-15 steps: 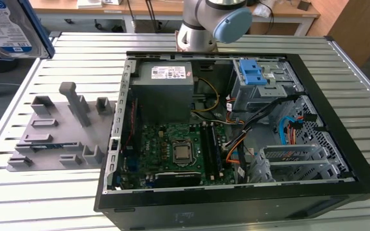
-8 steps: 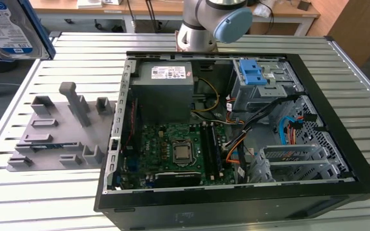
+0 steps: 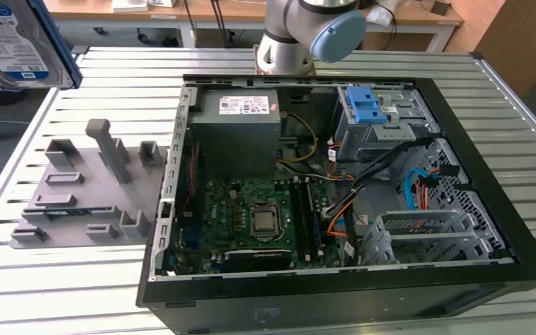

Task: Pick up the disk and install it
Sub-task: 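Pick up the disk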

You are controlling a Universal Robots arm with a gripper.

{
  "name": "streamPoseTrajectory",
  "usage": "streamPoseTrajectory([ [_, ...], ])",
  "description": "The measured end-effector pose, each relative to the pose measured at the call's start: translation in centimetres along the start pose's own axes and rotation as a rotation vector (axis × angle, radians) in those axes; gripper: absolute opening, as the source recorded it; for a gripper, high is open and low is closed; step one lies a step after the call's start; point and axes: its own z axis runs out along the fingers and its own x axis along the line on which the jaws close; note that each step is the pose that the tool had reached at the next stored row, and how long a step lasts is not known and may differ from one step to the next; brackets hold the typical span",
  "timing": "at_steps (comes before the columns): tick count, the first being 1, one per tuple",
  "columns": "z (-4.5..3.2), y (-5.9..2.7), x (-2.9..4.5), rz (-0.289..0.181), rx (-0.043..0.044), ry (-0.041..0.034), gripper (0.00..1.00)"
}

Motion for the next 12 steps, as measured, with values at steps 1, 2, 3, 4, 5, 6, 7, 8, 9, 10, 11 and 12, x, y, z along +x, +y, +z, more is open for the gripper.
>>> streamPoseTrajectory([
  [1,-0.01,0.00,0.17,0.000,0.0000,0.0000,0.37],
  [2,0.00,-0.01,0.35,0.000,0.0001,-0.0001,0.37],
  [3,-0.01,-0.02,0.55,0.000,0.0000,0.0000,0.37],
  [4,-0.02,-0.02,0.76,0.000,0.0001,0.0000,0.37],
  [5,-0.02,-0.03,0.91,0.000,0.0001,0.0000,0.37],
  [6,-0.02,-0.05,1.00,0.000,0.0001,-0.0001,0.37],
  [7,-0.02,-0.10,1.06,0.000,0.0001,-0.0001,0.37],
  [8,-0.02,-0.18,1.13,0.000,0.0001,-0.0001,0.37],
  [9,-0.04,-0.27,1.17,0.000,-0.0003,0.0000,0.37],
  [10,-0.03,-0.38,1.22,0.000,-0.0005,0.0000,0.37],
  [11,-0.03,-0.52,1.26,0.000,-0.0006,-0.0001,0.37],
  [12,-0.03,-0.67,1.30,0.000,-0.0010,-0.0001,0.37],
])
